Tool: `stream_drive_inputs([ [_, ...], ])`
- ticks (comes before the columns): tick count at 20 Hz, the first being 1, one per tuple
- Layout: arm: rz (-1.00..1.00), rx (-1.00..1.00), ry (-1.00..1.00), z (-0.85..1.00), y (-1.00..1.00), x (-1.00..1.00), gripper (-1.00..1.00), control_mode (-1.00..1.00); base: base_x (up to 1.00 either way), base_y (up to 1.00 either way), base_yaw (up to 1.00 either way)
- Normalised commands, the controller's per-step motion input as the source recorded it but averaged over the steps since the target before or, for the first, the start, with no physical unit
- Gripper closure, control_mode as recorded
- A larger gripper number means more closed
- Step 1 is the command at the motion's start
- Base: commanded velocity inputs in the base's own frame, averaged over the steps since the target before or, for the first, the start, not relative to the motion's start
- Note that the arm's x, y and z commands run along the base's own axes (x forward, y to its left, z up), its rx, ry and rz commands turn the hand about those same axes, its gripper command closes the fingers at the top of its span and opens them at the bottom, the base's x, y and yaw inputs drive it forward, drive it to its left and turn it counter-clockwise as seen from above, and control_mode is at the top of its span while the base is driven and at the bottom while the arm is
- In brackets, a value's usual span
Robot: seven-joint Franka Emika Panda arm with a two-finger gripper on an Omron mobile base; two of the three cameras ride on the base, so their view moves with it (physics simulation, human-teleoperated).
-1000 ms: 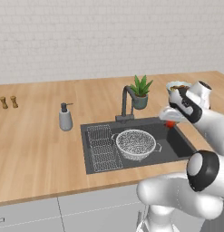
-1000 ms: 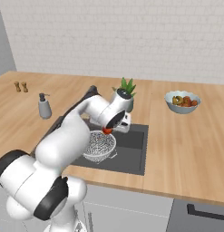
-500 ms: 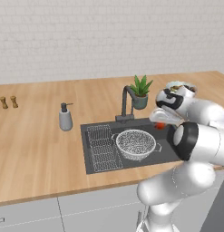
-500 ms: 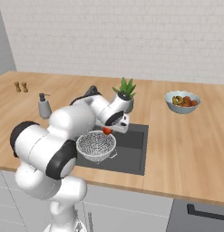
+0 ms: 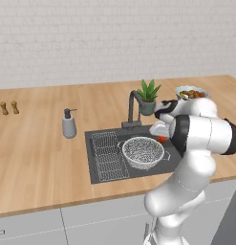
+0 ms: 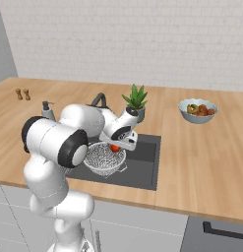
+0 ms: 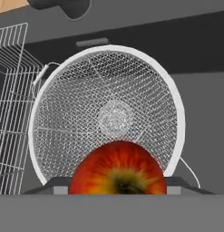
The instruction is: Put the colander in the sink, put the apple in the colander, and turn on the sink faucet and pour water over the colander.
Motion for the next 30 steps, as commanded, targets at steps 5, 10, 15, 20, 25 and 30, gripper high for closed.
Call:
stream_drive_inputs([
  [5,0.0,0.03,0.09,-0.42,0.02,0.13,1.0,-1.0,0.0,0.0,0.0],
  [10,0.0,0.02,0.05,-0.27,0.14,0.24,1.0,-1.0,0.0,0.0,0.0],
  [15,0.0,0.0,0.02,-0.32,0.12,0.19,1.0,-1.0,0.0,0.0,0.0],
  [20,0.0,0.0,0.01,-0.3,0.08,0.13,1.0,-1.0,0.0,0.0,0.0],
  [25,0.0,0.0,0.0,-0.26,0.05,0.26,1.0,-1.0,0.0,0.0,0.0],
  [30,0.0,0.0,0.0,-0.25,0.01,0.25,1.0,-1.0,0.0,0.0,0.0],
])
